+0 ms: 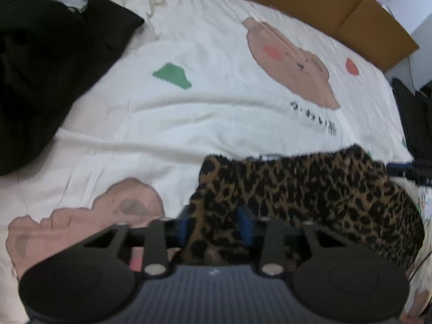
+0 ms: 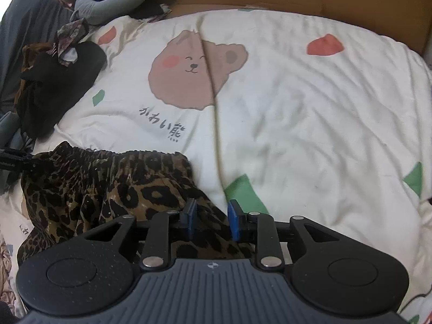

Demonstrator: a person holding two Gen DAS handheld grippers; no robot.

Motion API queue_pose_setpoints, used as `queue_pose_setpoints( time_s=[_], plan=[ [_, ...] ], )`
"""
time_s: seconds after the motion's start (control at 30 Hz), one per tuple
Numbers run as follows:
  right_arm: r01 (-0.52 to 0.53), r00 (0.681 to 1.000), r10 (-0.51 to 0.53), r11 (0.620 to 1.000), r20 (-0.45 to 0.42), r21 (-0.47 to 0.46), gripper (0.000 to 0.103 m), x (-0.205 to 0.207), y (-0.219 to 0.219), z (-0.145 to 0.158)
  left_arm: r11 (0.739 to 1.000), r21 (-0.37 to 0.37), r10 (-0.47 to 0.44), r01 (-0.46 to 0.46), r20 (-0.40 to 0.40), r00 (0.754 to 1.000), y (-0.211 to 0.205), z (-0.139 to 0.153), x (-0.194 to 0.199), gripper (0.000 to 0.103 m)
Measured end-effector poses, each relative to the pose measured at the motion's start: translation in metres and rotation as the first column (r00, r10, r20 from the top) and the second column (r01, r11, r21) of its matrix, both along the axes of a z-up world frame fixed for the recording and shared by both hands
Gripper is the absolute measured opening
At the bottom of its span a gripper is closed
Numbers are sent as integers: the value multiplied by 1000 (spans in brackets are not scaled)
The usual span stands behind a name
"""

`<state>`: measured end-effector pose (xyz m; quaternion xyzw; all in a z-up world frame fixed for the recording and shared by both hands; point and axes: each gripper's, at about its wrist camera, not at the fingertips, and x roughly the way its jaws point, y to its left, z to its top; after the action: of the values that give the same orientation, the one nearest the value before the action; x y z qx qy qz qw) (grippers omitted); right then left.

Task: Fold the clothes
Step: 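Grasp the leopard skirt waistband with both grippers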

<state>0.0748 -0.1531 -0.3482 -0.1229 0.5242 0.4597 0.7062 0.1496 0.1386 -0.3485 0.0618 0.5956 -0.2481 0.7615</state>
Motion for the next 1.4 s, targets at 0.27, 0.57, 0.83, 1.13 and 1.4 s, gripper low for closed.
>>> queue_pose_setpoints(
  time_s=[0.27,0.57,0.83,1.13,1.4],
  plan=[
    [-101,995,101,995,6,-13,36,-4,12,-7,996,6,89,-89,-2,996,35,-2,-6,6],
    [-206,977,208,978,50,-46,37,-13,32,-17,994,-8,105,-105,4,995,43,-4,-7,12],
    [-212,976,214,976,42,-40,37,-2,40,-19,1000,-23,19,-18,32,999,24,-3,3,41],
    [-308,947,316,945,63,-108,41,-14,57,-31,999,-9,-35,34,-72,997,13,-36,1,44],
    [-345,934,351,934,59,-97,10,-19,55,-28,997,5,-81,81,-11,997,6,-27,-1,4]
  ],
)
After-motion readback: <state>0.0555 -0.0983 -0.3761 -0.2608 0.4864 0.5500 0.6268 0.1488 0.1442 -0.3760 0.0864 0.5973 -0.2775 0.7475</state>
